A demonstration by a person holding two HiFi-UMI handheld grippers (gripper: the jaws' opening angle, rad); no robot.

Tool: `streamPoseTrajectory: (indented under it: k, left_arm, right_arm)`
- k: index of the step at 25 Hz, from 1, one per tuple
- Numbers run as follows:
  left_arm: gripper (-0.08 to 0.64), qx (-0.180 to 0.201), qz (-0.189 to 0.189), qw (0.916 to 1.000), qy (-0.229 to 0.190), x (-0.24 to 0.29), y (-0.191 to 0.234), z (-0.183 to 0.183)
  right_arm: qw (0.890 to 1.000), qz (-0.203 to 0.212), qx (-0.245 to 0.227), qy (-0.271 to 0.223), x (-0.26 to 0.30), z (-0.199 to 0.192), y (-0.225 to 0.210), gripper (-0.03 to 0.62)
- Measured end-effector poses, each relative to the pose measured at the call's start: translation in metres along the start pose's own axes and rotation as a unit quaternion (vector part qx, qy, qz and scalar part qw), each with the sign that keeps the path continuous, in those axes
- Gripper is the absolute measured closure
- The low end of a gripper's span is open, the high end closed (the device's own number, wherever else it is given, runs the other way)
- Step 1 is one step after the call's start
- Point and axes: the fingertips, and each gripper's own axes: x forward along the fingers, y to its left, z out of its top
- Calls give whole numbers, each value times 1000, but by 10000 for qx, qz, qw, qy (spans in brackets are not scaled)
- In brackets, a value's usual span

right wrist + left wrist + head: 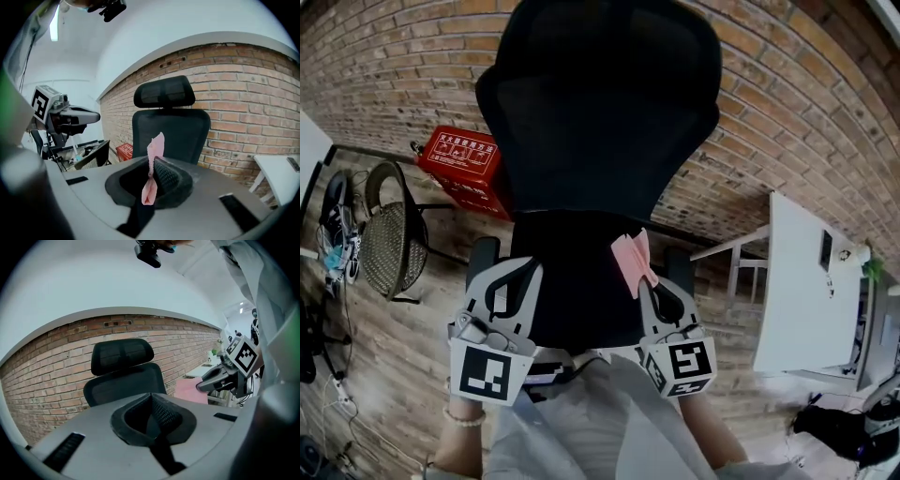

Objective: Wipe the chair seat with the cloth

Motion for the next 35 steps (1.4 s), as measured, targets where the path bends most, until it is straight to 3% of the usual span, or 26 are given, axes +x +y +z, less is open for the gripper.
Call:
streamPoseTrajectory:
  k: [8,35]
  left_arm:
    - [541,130,-24,9999,-77,-7,2,22]
    - [541,-84,173,9998,-46,6,22,17]
  right_arm:
    - [9984,138,-433,-345,-13,40,15,543]
    - [9982,147,-475,-332,10,50,9,543]
